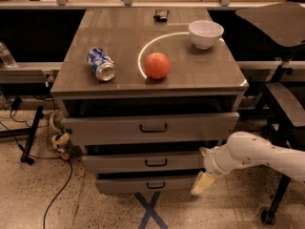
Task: Open middle drawer
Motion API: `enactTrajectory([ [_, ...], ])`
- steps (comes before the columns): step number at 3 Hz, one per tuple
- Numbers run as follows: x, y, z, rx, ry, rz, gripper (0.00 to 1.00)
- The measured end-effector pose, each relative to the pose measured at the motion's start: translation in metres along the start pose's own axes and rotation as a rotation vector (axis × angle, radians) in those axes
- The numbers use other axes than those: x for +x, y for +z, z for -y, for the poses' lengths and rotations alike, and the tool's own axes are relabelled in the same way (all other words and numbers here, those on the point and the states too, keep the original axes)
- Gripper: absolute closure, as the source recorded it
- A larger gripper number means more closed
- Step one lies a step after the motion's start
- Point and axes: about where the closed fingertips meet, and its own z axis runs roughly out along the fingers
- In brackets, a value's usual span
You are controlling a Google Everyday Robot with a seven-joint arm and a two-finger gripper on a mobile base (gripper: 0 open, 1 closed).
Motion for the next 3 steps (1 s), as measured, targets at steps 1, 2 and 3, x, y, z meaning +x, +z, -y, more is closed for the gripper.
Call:
enactTrajectory([
  [1,-0.013,0.029,0.015,0.0,-0.033,0.032,0.0],
  [2,-0.017,0.047,0.022,-0.008,-0.037,0.044,0.0],
  [3,-0.014,0.065,0.019,-0.022,-0.036,0.049,0.26],
])
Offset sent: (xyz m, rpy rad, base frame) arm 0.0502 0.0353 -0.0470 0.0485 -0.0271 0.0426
